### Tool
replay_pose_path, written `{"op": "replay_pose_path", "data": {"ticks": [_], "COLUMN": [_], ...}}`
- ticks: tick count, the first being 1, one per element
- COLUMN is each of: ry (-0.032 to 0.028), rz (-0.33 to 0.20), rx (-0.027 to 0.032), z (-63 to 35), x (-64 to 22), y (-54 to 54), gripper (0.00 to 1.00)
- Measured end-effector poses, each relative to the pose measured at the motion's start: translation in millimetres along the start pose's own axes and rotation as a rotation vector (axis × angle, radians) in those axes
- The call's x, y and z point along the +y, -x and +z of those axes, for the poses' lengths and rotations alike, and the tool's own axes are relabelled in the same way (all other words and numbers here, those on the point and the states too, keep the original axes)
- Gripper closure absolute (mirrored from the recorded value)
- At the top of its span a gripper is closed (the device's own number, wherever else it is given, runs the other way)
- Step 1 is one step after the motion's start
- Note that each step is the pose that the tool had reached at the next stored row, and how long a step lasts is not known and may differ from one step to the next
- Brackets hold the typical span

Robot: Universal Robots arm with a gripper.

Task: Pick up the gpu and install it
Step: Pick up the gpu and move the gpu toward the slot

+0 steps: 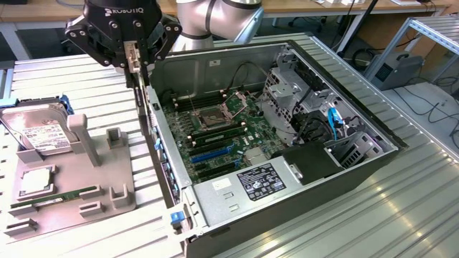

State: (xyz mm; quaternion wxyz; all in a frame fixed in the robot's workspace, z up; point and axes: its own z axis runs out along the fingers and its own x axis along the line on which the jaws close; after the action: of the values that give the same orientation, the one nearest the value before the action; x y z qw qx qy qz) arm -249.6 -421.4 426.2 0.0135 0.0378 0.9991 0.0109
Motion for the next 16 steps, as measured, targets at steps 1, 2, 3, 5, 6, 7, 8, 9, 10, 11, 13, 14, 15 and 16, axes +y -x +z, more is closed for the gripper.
{"op": "replay_pose_path", "data": {"ticks": [1,2,3,5,6,7,8,9,10,11,13,14,15,16], "ry": [-0.0003,-0.0006,-0.0009,-0.0017,-0.002,-0.0027,-0.003,-0.0034,-0.0036,-0.0039,-0.0044,-0.0045,-0.0046,-0.0048], "rz": [0.0,0.0,0.0,0.0,0.0,0.0,0.0,0.0,0.0,0.0,0.0,0.0,0.0,0.0], "rx": [0.0,0.0,-0.0001,-0.0001,-0.0002,-0.0002,-0.0002,-0.0002,-0.0003,-0.0003,-0.0003,-0.0004,-0.0003,-0.0004], "z": [0.2,0.3,0.5,0.8,1.0,1.3,1.4,1.6,1.8,2.0,2.6,2.9,3.2,3.5], "x": [0.0,0.0,0.0,0.1,0.2,0.3,0.4,0.6,0.7,0.8,1.0,1.1,1.1,1.2], "y": [2.0,4.2,6.5,10.4,12.4,16.8,19.1,21.4,23.7,26.6,32.2,34.2,36.2,38.2], "gripper": [0.73,0.73,0.73,0.73,0.73,0.73,0.73,0.73,0.73,0.73,0.73,0.73,0.73,0.73]}}
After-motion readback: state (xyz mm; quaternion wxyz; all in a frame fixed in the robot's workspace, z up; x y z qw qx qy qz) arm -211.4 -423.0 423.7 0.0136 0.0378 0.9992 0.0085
